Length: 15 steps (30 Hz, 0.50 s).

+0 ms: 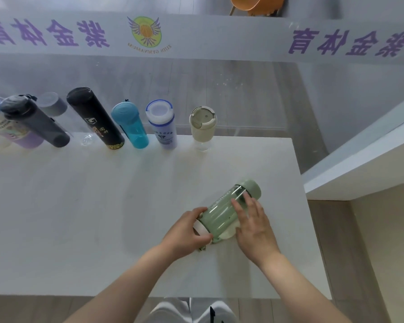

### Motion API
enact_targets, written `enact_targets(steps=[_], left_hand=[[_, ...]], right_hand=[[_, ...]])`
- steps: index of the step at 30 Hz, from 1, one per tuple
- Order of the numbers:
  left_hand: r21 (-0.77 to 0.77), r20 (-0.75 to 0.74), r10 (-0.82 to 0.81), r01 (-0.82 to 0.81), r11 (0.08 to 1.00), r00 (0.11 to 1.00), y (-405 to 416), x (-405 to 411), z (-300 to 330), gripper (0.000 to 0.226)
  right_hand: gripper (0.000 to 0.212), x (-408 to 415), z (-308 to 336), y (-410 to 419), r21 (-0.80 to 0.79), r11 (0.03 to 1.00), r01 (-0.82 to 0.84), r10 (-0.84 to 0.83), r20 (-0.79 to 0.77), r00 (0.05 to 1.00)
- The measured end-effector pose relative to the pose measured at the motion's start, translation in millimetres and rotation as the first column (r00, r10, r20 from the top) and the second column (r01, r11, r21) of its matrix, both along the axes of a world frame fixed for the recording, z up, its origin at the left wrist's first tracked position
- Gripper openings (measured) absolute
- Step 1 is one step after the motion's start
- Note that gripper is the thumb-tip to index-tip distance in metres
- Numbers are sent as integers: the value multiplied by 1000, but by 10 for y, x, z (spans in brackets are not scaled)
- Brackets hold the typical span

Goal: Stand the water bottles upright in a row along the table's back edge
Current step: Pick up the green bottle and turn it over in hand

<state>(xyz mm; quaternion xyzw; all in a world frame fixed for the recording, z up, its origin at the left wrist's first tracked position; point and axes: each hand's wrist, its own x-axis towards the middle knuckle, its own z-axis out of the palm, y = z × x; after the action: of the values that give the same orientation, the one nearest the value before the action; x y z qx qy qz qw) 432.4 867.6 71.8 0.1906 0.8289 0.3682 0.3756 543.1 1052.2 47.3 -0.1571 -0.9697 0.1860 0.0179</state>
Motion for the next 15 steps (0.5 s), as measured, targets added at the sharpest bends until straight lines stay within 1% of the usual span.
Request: enact_targets(steps=[2, 4, 6, 7, 9, 10, 12, 15], left_hand=[[-35, -42, -25, 24, 999, 999, -165, -33, 110, 68], [-40, -56, -15, 12, 999, 998, -327, -52, 230, 72], [0, -49, 26, -26, 1000, 998, -489, -57, 367, 78], [27, -42, 43, -42, 999, 998, -570, -55, 444, 80], [67, -56, 38, -34, 997, 998, -710, -53, 583, 79], [79, -77, 27, -20, 997, 997, -770, -50, 647, 75], [115, -103, 18, -6, 993, 995, -867, -41, 736, 68], [229, -86, -6, 26, 973, 996, -893, 9, 823, 66]], right_hand=[[104, -55, 4, -144, 31, 997, -74, 74, 15, 997], [109, -102, 15, -329, 14, 995, -97, 96, 26, 995], [104, -140, 33, -510, -11, 996, -87, 87, 15, 996], [97, -153, 58, -597, -35, 997, -70, 70, -1, 998], [83, -161, 101, -750, -87, 996, -13, 10, -45, 999], [79, -152, 123, -813, -104, 994, 22, -29, -63, 998], [80, -115, 157, -887, -128, 989, 78, -87, -66, 994], [82, -52, 196, -873, -184, 972, 143, -159, -77, 984]])
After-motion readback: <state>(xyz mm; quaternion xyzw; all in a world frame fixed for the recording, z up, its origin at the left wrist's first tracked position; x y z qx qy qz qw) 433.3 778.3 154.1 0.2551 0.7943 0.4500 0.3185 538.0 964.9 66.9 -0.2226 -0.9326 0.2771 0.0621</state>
